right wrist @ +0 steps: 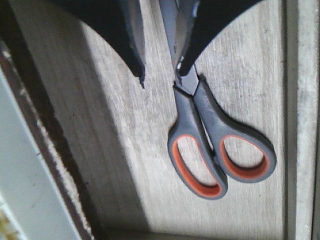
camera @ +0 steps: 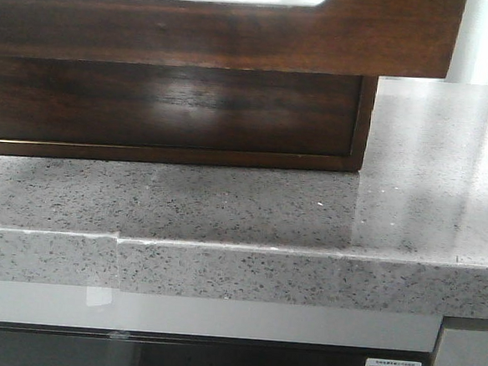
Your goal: Put scissors in drawer with both arms
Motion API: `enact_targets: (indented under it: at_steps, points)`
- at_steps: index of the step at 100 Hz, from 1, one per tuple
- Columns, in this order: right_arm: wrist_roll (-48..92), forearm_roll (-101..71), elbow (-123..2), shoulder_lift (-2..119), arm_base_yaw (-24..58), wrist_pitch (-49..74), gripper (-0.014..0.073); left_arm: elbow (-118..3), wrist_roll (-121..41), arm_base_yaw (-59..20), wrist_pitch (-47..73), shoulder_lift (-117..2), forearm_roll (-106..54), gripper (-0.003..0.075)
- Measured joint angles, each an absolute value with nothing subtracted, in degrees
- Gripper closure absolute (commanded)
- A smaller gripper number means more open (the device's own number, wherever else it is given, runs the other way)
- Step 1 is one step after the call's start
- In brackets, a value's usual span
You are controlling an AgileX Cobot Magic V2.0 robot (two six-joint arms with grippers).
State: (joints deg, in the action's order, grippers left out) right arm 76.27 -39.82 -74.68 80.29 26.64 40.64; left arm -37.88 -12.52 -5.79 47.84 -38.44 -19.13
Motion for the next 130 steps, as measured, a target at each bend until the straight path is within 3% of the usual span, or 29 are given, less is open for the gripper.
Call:
enact_targets:
  at_steps: [16, 54, 87, 112, 119, 130]
  points:
    - [68.56, -38.65, -74.68, 73.92, 24.88, 41.28, 0.0463, -37.88, -12.52, -5.79, 47.84, -38.44, -18.69, 0.0259]
    - [29.69, -20.81, -68.47, 54.79, 10.38, 49.01, 0.0463, -37.92, -12.52, -5.79, 48.94, -38.44, -16.68, 0.0259]
    - [16.75, -18.61, -43.29, 32.73, 0.80, 48.50, 0.0468, -38.01, -12.52, -5.79, 53.92, -35.33, -13.53, 0.0259]
    - [14.33, -18.20, -38.68, 27.47, -0.31, 53.21, 0.0468, -36.43, -12.52, -5.79, 53.63, -25.50, -11.71, 0.0262]
    - [14.21, -18.20, -38.68, 27.43, -0.31, 53.56, 0.0468, -35.06, -12.52, -5.79, 53.05, -24.20, -11.04, 0.0288]
    - [13.98, -18.20, -38.68, 27.43, -0.36, 53.69, 0.0525, -33.90, -12.52, -5.79, 51.96, -23.55, -10.94, 0.0419]
